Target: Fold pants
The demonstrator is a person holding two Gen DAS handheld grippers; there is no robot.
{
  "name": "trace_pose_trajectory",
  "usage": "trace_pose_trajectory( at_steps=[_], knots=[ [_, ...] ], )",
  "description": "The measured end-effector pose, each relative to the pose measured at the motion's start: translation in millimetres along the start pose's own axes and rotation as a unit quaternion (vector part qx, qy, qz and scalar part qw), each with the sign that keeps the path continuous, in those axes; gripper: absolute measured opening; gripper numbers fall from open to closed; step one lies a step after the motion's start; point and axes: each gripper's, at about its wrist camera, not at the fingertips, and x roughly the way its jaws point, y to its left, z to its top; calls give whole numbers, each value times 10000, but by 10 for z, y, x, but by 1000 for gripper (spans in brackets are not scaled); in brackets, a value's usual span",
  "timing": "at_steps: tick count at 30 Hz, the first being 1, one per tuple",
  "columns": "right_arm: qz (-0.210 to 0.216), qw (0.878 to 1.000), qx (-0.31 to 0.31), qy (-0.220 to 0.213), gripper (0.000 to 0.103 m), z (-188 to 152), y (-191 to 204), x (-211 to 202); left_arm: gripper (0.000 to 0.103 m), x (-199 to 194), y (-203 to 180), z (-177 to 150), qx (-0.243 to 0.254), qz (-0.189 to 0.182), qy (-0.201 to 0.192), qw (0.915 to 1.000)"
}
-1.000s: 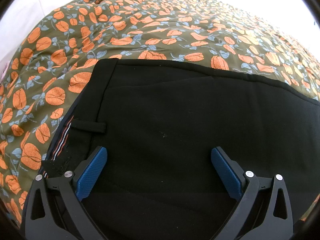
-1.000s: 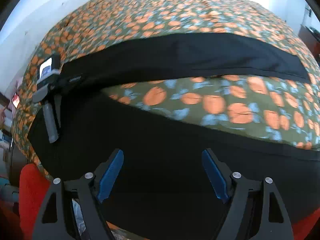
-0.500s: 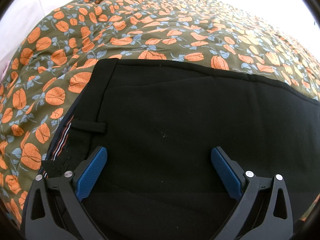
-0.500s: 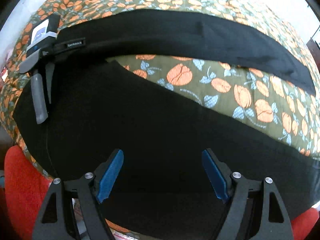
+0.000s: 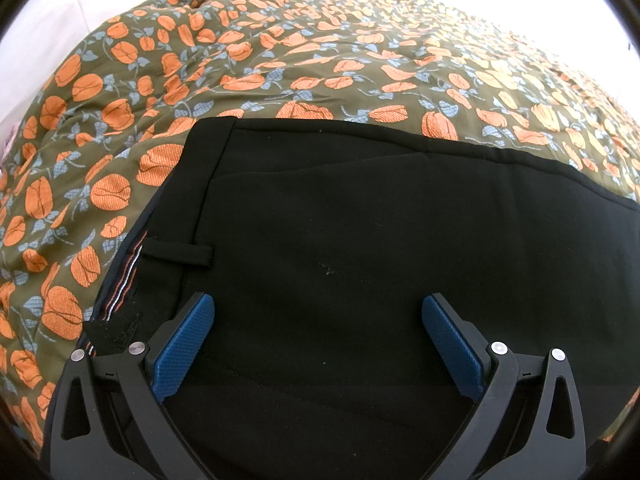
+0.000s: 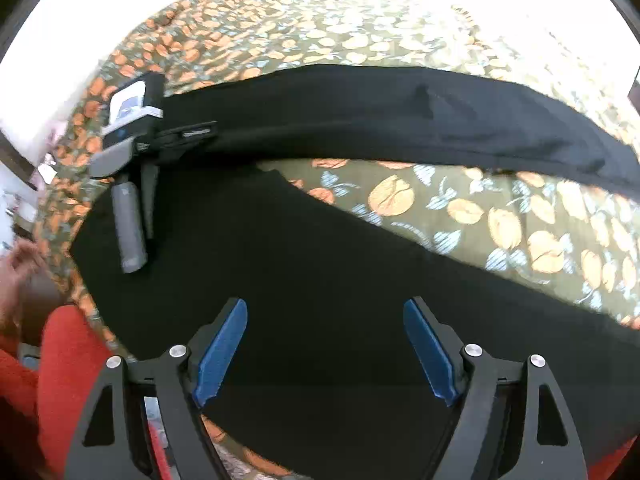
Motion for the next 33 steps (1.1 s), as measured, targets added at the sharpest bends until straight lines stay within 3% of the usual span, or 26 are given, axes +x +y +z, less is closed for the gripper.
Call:
trace_pose_trajectory(
  at_steps=[6, 11, 14, 16, 17, 19, 21, 22, 25, 29, 33],
  knots=[
    [252, 9976, 466, 450, 80, -326, -305, 58, 103, -1, -1, 0, 0, 1, 0, 10000],
    [-50, 9822, 1771, 618, 80, -670, -1367, -108, 103, -2, -1, 1, 0, 3, 0, 10000],
    [-241, 9614, 2729, 267, 80, -987, -2294, -426, 103, -2, -2, 1, 0, 5, 2, 10000],
    [-921, 9492, 3008, 68, 80, -1164, -2817, -669, 103, -3, -2, 1, 0, 6, 2, 10000],
    [-1398, 9388, 3147, 54, 80, -1265, -3085, -795, 103, -3, -2, 1, 0, 6, 2, 10000],
    [-2158, 9034, 3697, 260, 80, -1479, -3578, -1019, 103, -3, -2, 1, 0, 6, 2, 10000],
    [-2234, 8819, 4150, 121, 80, -1540, -3752, -1229, 103, -3, -3, 1, 0, 7, 2, 10000],
    [-2118, 8852, 4142, -55, 80, -1472, -3707, -1318, 103, -3, -3, 2, 0, 7, 2, 10000],
    [-1566, 9202, 3573, -312, 81, -1032, -3198, -1320, 103, -4, -4, 2, 0, 8, 3, 10000],
    [-142, 9611, 2747, -229, 81, -334, -2128, -854, 103, -4, -5, 2, -22, 18, -7, 10000],
    [607, 9780, 1993, 41, 81, 90, -1321, -401, 103, -4, -24, -19, -31, 63, -15, 10000]
  ],
)
